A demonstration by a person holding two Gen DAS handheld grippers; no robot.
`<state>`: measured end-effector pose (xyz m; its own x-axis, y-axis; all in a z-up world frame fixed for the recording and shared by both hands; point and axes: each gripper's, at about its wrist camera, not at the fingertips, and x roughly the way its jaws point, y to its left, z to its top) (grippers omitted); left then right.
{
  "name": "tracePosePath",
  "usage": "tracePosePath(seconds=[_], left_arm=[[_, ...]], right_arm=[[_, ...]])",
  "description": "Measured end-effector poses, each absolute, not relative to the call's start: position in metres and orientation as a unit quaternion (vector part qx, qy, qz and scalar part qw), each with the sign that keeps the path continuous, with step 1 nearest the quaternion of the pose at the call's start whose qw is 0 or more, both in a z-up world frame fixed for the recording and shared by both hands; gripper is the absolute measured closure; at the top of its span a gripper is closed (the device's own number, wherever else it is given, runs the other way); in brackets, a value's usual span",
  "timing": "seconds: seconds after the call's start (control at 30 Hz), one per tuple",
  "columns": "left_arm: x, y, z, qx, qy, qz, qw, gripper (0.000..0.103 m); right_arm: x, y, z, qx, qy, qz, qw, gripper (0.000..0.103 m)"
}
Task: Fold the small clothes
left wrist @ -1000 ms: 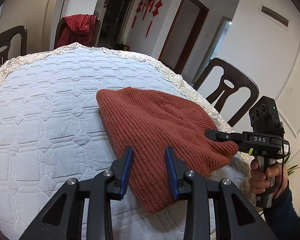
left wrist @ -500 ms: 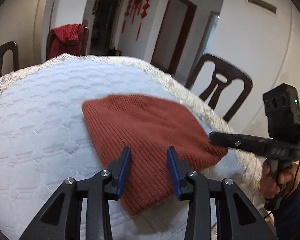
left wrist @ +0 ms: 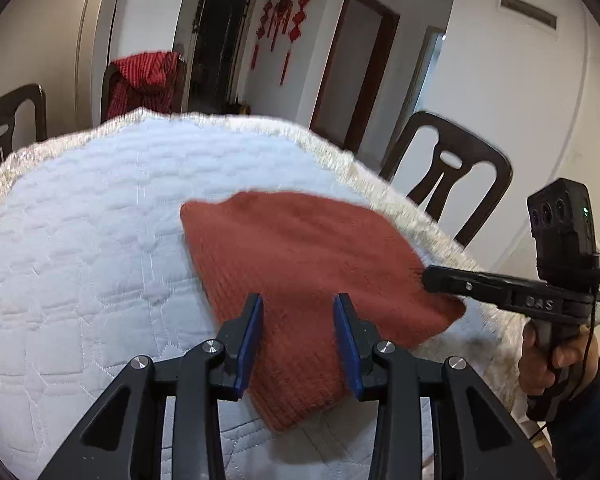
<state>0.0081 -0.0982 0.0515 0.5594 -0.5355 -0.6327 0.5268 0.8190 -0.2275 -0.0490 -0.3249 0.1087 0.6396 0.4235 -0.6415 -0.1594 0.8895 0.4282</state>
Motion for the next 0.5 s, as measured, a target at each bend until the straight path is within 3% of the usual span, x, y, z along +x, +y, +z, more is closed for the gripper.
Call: tracePosePath(seconds=[0.5], left_arm=[[0.038, -0.110, 0.043, 0.013, 0.376, -0.233, 0.897, 0.062]], right_arm=[[-0.001, -0.329, 0.101, 0.165, 0.403, 0.129, 0.891, 0.097]])
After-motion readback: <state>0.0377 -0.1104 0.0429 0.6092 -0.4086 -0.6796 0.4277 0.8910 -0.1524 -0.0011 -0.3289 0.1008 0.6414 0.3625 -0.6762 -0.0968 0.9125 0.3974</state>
